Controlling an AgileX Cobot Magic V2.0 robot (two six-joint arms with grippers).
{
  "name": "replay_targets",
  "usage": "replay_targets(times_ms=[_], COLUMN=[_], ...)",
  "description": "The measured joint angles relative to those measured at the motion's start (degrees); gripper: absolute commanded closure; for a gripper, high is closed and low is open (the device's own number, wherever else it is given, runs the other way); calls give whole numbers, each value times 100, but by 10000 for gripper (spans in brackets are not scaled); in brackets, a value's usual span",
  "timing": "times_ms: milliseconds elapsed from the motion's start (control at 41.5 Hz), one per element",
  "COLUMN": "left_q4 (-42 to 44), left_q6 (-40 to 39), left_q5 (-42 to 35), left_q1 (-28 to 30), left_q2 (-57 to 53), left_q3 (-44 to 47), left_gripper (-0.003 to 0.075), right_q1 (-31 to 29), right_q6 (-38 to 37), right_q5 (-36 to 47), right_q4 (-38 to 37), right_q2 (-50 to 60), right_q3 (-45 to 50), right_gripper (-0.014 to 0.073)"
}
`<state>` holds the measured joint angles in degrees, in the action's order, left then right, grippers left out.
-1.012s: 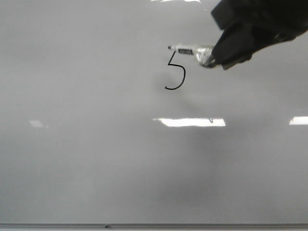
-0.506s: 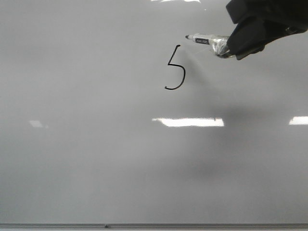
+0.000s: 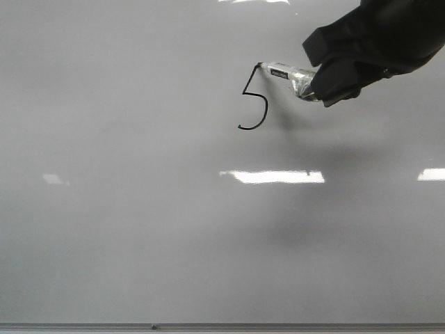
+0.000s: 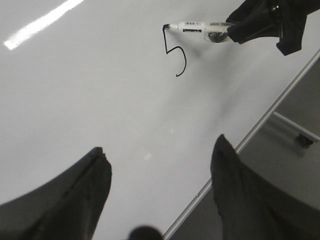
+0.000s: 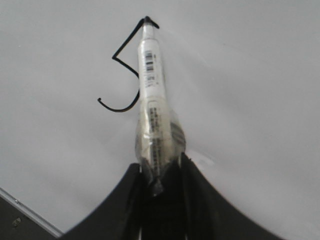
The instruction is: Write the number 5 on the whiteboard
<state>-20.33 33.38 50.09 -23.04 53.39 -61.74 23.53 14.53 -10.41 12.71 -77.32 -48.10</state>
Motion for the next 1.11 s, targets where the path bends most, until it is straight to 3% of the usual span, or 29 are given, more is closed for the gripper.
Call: replay_targets(times_ms=[386, 675, 892, 1108], left_q4=[0, 0, -299, -1410], left_q6=[0, 12, 510, 1892], left_q5=[0, -8, 253, 662], left_q1=[0, 0, 0, 0], left_q2=[0, 0, 80, 532], left_q3=[0, 0, -11, -11], left_gripper=[292, 292, 292, 289], right_q1=[-408, 87, 755, 1238], right_q6=[34, 34, 741, 1617], right_q5=[-322, -671, -2413, -4205], right_q4=[0, 0, 0, 0], right_q2=[-8, 596, 1835, 2367], right_q3=[0, 0, 0, 0], right_gripper=[662, 662, 662, 662])
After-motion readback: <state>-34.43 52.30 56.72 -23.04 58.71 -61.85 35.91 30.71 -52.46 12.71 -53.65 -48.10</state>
